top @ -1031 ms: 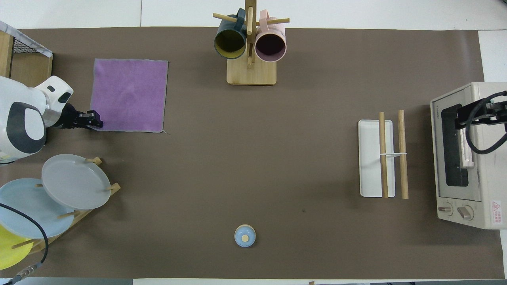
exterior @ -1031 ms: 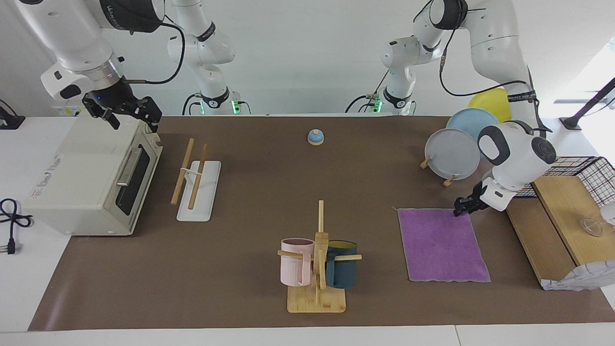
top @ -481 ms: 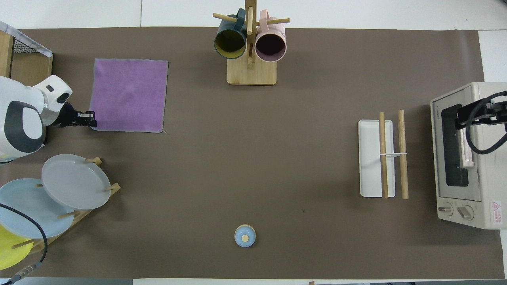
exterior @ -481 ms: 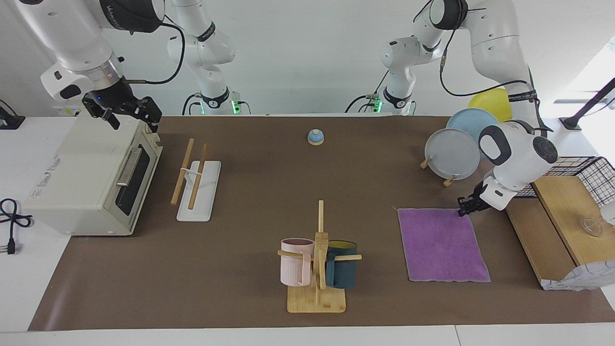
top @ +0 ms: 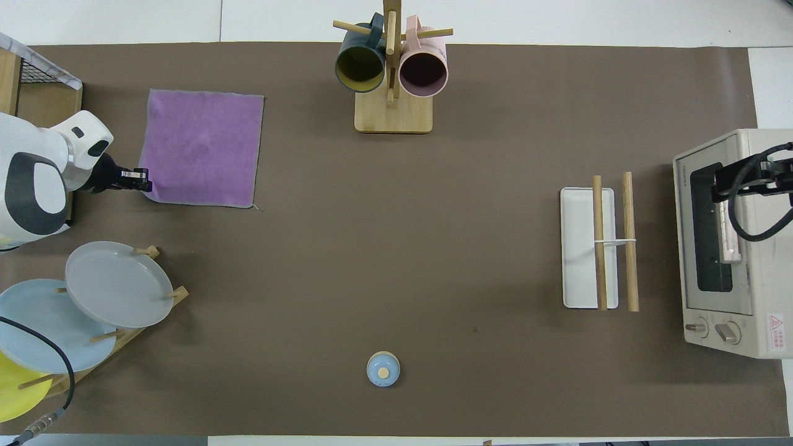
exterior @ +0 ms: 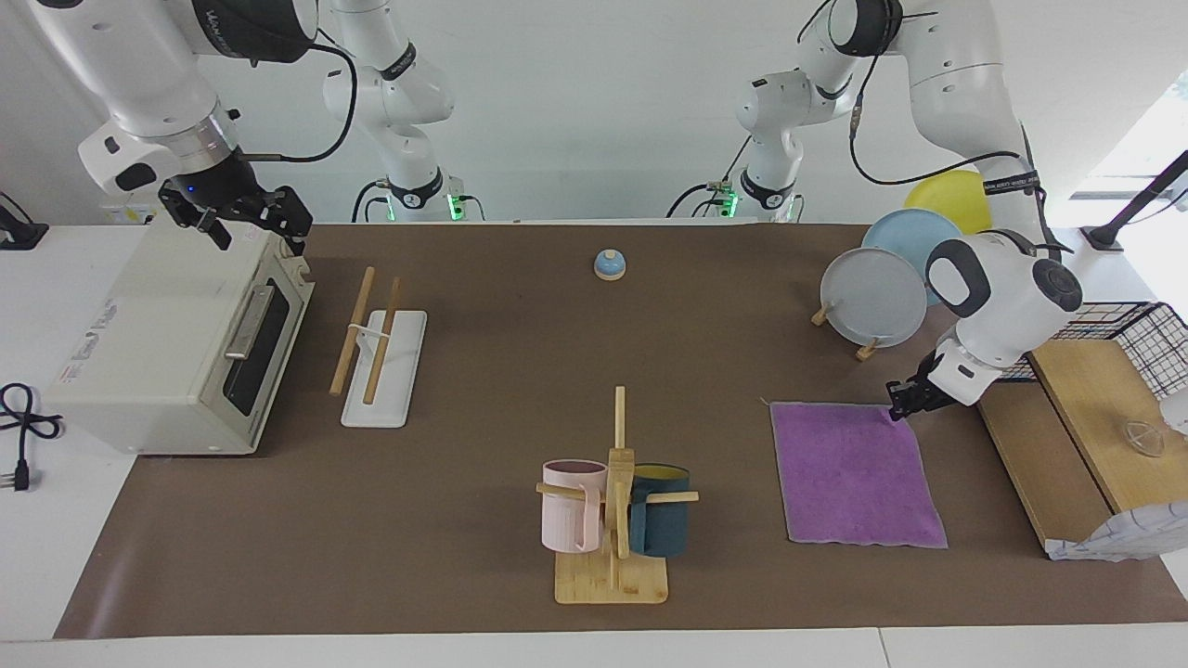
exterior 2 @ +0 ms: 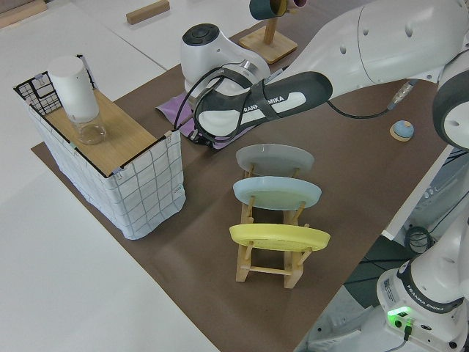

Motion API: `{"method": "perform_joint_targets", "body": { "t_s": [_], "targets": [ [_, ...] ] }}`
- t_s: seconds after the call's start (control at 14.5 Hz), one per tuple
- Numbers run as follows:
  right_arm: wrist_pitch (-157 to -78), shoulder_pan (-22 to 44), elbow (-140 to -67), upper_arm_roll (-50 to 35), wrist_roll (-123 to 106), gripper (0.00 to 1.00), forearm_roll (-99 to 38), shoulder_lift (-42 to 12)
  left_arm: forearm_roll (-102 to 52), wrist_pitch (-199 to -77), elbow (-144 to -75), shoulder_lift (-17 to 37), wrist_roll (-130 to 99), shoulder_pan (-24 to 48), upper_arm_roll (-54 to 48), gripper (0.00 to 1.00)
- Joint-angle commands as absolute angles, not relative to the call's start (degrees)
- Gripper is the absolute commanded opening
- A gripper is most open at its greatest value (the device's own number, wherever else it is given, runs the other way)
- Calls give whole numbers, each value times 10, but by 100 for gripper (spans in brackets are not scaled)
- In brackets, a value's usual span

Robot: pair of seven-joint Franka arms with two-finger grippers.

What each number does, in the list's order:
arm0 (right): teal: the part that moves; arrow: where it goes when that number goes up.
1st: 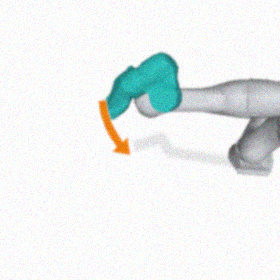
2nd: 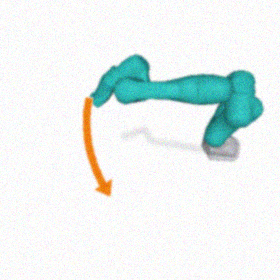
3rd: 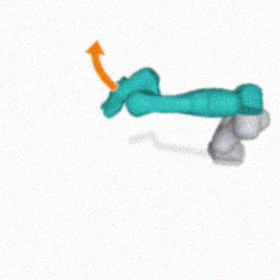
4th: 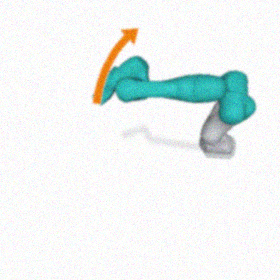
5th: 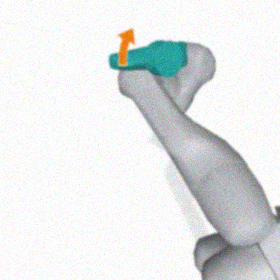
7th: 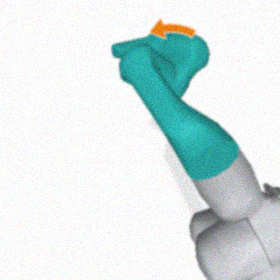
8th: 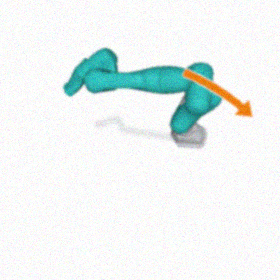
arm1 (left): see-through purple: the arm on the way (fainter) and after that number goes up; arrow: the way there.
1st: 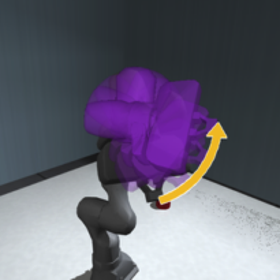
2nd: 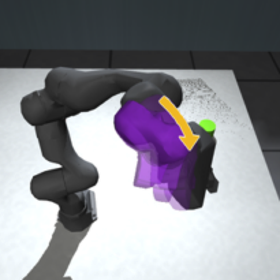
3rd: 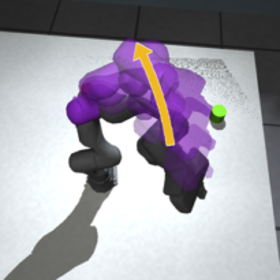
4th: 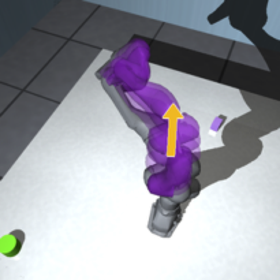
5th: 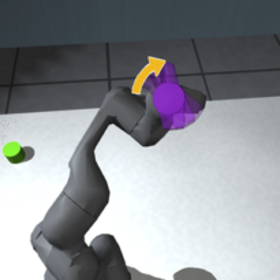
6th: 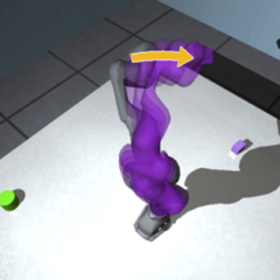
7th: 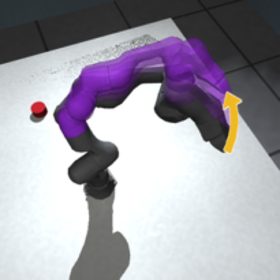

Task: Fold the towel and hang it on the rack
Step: 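Lower the left gripper and pinch the purple towel's edge, then lift the towel edge with the left gripper and fold it over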

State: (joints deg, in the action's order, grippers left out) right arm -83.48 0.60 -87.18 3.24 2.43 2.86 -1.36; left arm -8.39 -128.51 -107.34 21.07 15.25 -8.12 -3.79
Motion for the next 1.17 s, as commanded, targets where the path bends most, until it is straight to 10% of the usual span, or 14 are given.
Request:
{"method": "perform_joint_targets", "body": {
  "t_s": [0.0, 1.1],
  "targets": [
    [-840, -4, -882, 28, 8, 100, 15, -5, -90, -1281, -1083, 182, 188, -62, -33, 0],
    [-840, -4, -882, 28, 8, 100, 15, -5, -91, -1392, -1230, 73, 65, 149, -32, 0]
  ]
}}
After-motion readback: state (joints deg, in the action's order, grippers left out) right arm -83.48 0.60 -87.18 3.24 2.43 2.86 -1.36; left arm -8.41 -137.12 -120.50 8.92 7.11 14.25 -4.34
